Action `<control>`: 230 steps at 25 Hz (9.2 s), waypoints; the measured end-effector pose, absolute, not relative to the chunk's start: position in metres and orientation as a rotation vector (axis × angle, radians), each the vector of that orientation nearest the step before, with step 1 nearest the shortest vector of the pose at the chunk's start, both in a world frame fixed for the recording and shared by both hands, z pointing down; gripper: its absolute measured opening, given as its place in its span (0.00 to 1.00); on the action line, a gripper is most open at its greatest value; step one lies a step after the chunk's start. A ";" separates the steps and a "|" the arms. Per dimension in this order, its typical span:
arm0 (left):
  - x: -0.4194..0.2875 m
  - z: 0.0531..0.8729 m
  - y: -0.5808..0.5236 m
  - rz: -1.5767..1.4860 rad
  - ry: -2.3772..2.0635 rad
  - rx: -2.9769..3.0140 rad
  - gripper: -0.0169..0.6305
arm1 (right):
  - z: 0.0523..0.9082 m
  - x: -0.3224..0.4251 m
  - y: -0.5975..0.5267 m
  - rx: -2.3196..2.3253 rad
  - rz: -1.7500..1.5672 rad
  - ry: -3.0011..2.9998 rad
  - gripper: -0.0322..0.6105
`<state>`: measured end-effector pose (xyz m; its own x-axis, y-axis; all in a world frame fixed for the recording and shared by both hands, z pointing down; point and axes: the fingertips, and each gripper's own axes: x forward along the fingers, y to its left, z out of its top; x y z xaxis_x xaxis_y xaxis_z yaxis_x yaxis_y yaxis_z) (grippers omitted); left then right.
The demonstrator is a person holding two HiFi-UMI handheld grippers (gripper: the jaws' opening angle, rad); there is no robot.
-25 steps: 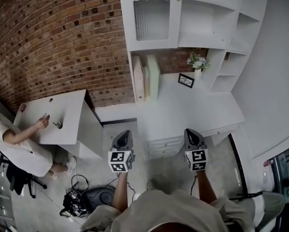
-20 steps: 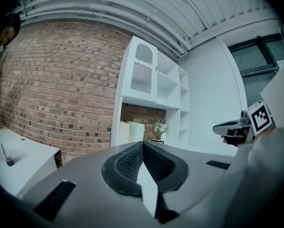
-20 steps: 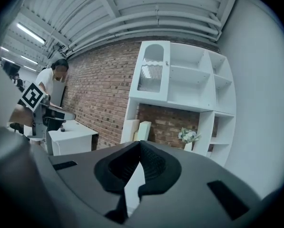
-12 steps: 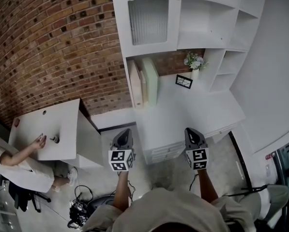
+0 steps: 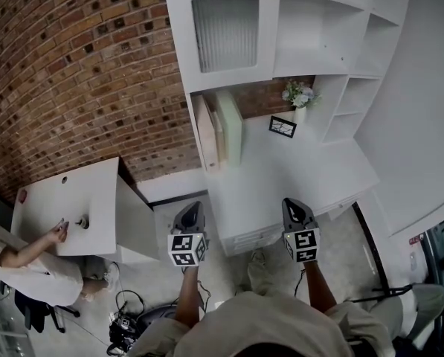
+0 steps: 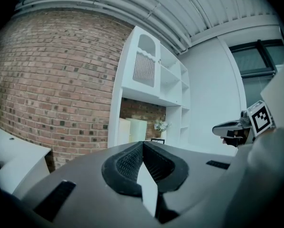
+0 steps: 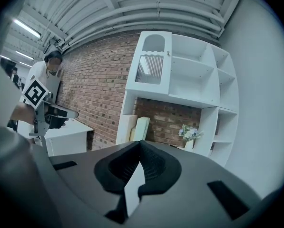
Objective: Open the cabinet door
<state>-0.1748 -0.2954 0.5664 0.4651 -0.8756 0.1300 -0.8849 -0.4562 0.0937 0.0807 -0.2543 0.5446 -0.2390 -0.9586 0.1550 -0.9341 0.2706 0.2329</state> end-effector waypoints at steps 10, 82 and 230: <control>-0.170 0.563 -0.354 0.113 -1.587 2.542 0.07 | 0.545 0.087 -0.323 1.719 -0.125 -2.315 0.07; -0.141 0.534 -0.528 0.120 -1.677 2.522 0.07 | 0.322 0.096 -0.580 1.604 -0.528 -2.676 0.51; -0.275 0.532 -0.144 0.094 -2.217 2.064 0.07 | 0.310 -0.101 -0.300 1.316 -0.561 -2.885 0.20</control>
